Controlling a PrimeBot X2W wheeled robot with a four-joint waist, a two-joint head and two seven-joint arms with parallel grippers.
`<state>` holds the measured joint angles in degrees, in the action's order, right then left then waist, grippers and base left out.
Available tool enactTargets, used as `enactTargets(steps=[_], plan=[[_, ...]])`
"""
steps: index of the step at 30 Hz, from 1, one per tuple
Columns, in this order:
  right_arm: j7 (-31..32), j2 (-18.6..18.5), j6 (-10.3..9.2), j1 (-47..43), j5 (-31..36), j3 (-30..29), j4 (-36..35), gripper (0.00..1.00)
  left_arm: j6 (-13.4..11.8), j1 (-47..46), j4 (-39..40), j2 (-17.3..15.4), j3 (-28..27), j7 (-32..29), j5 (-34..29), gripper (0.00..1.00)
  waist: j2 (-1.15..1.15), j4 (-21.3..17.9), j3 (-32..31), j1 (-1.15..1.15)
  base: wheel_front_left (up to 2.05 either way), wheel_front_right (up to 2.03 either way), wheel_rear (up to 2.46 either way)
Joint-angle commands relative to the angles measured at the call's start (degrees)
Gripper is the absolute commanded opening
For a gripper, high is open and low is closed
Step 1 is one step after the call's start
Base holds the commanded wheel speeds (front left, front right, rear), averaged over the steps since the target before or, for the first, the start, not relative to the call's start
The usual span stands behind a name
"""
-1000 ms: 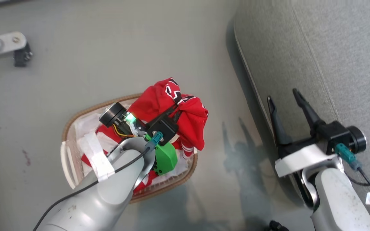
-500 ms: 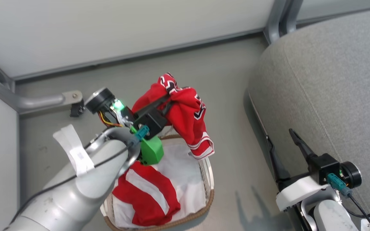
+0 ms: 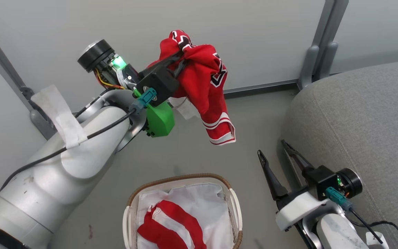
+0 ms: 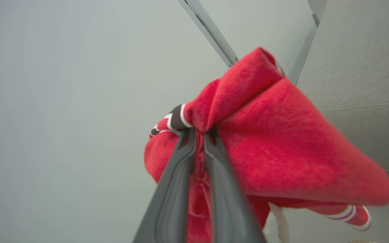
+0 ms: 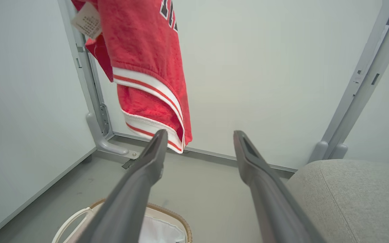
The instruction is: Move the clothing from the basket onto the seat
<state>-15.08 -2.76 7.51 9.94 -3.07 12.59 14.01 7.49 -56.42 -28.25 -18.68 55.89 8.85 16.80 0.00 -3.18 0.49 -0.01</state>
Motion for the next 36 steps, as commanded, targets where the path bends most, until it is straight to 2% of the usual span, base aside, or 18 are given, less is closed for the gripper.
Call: enactTargets(steps=[1,13,21,28,29,30,31,36], plan=[[-0.14,-0.21,-0.04,1.21,-0.4,0.83,0.16,1.0,-0.03,-1.91,0.46,0.01,0.33,-0.23,0.45,0.0,0.0,1.11,-0.89,0.01,0.0,0.0,0.0],[-0.14,-0.23,-0.04,9.61,-0.65,7.88,2.67,1.0,-0.04,-7.97,3.09,2.64,5.02,-2.5,3.8,0.0,0.0,4.89,-1.48,0.01,0.0,0.0,0.0],[-0.14,-0.14,-0.04,15.21,0.97,7.48,5.49,1.0,-0.03,-7.71,4.72,4.41,6.91,-2.71,6.98,0.0,0.0,6.52,-1.45,0.01,0.0,0.0,0.0],[-0.14,-0.25,-0.04,19.23,1.84,5.26,8.31,1.0,-0.03,-6.76,5.84,4.62,7.96,-2.74,8.54,0.0,0.0,7.16,-1.47,0.01,0.0,0.0,0.0],[-0.14,-0.28,-0.05,19.98,2.51,4.35,8.46,0.87,-0.03,-6.46,5.85,4.56,8.07,-2.74,8.8,0.0,0.0,7.16,-1.49,0.01,0.0,0.0,0.0],[-0.14,-0.24,-0.04,20.51,3.16,3.68,8.46,0.82,-0.03,-6.22,5.81,4.52,8.09,-2.83,9.07,0.0,0.0,7.16,-1.49,0.01,0.0,0.0,0.0],[-0.14,-0.21,-0.05,20.88,4.1,2.8,8.42,0.54,-0.03,-5.95,5.75,4.48,8.03,-2.91,9.4,0.0,0.0,7.15,-1.48,0.01,0.0,0.0,0.0],[-0.14,-0.21,-0.04,21.73,5.1,0.82,9.11,0.29,-0.17,-4.95,5.1,4.14,8.29,-2.52,10.11,0.0,0.0,7.02,-1.49,0.01,0.0,0.0,0.0]])
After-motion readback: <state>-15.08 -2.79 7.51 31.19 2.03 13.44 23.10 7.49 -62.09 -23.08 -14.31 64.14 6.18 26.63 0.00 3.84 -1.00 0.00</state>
